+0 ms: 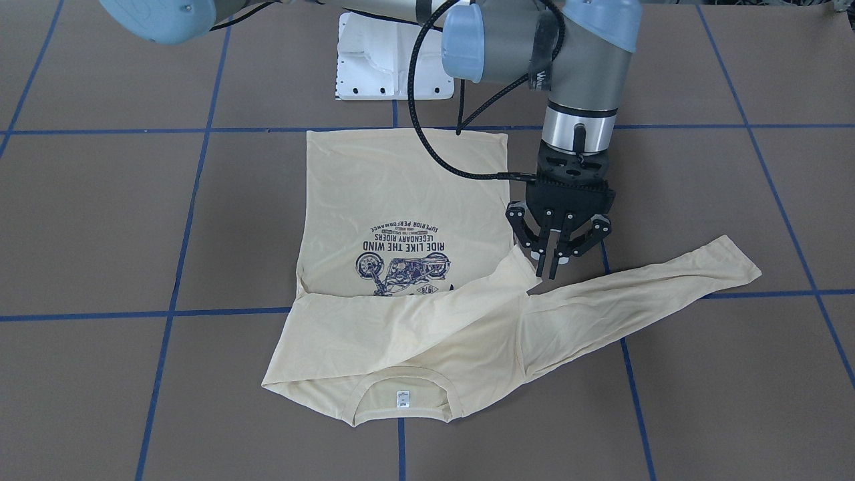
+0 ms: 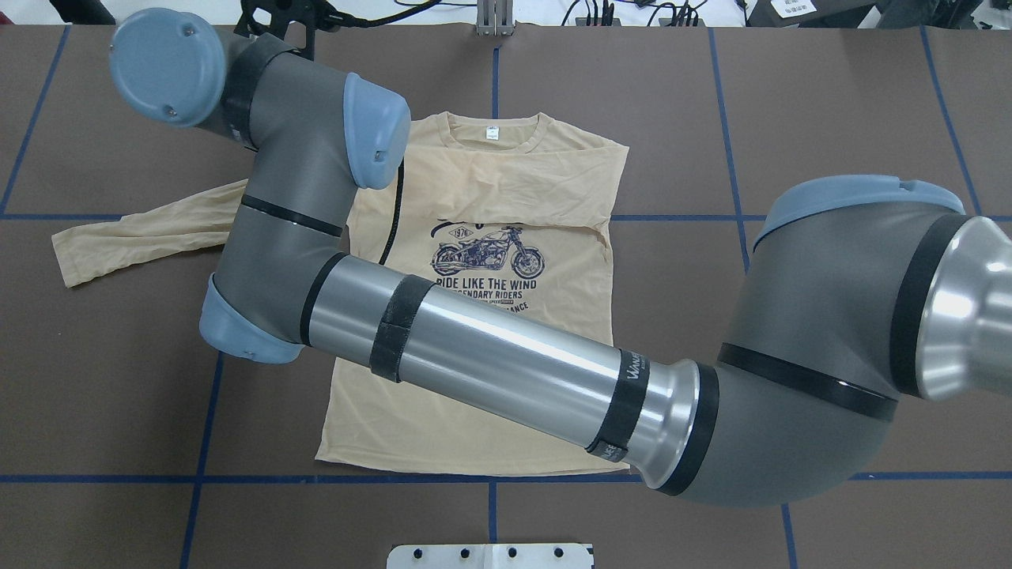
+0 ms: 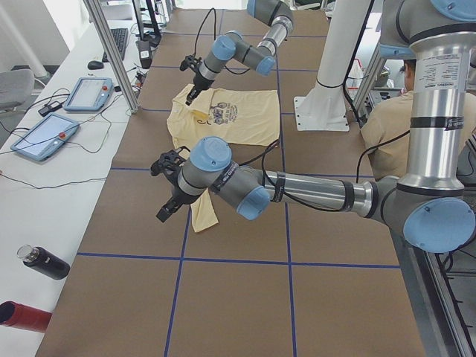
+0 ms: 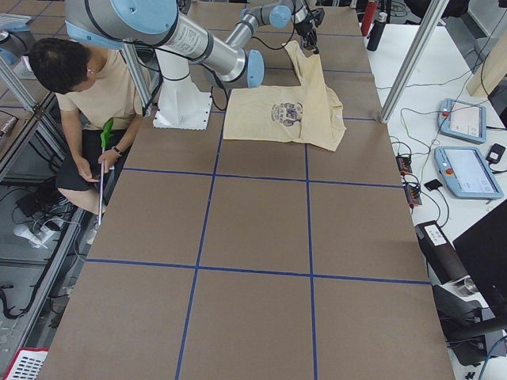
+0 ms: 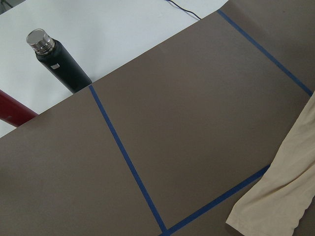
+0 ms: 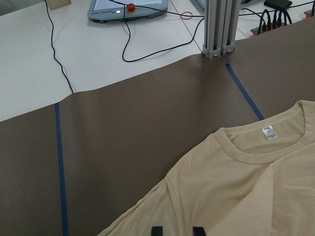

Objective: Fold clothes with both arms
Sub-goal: 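Carry the held sleeve across the shirt front with the right gripper, then release the sleeve and withdraw the right gripper while the left gripper approaches the other cuff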

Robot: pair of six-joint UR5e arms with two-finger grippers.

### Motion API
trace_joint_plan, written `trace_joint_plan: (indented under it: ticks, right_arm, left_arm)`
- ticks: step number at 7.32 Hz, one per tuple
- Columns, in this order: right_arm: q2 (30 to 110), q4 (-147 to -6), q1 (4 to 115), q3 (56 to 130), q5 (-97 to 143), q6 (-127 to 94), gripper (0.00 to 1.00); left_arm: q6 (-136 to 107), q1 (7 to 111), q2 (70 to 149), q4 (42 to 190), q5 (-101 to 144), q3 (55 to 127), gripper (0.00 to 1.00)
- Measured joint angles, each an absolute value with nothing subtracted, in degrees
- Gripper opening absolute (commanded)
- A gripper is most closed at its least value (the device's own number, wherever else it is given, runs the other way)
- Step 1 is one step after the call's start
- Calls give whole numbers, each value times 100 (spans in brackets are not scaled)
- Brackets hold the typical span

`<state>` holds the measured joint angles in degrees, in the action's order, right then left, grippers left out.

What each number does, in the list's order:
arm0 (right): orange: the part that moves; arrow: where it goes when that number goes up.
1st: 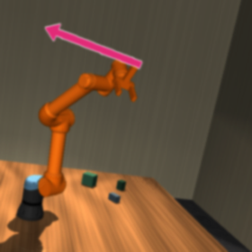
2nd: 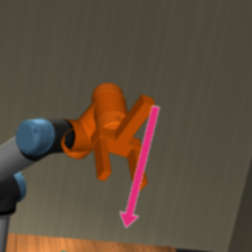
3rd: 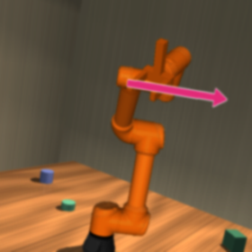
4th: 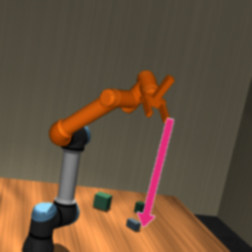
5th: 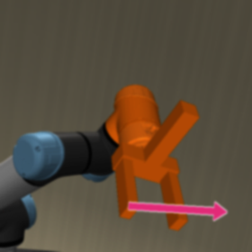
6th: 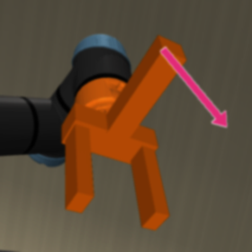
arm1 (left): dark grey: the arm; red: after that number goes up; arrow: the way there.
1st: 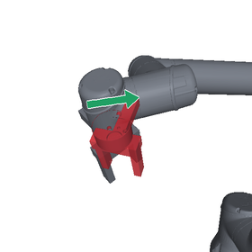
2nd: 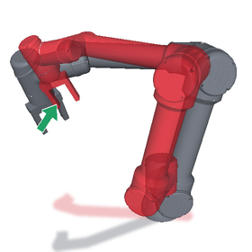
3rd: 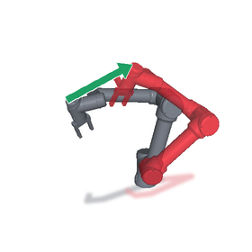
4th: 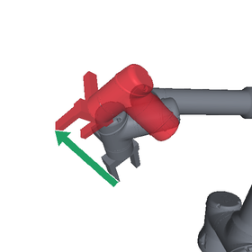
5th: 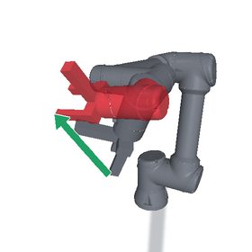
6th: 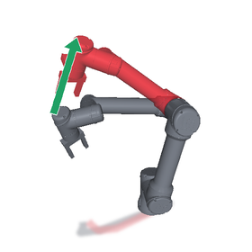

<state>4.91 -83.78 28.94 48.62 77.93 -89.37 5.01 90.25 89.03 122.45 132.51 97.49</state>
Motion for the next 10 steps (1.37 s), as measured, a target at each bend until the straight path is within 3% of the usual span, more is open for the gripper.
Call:
trace_joint_plan:
  ticks: [4, 7, 10]
  right_arm:
    - [299, -8622, 3265, 4835, 8694, -8610, 100]
    - [1379, -9076, 3882, 6222, 9635, -7579, 100]
    - [3492, -9127, 4567, 8407, 10415, -6205, 100]
  left_arm:
    - [438, 8951, 8936, 12256, 13259, 9773, 100]
    - [-149, 8268, 8991, 12942, 13078, 9522, 100]
    - [-1512, 7062, 9000, 14469, 11962, 8859, 100]
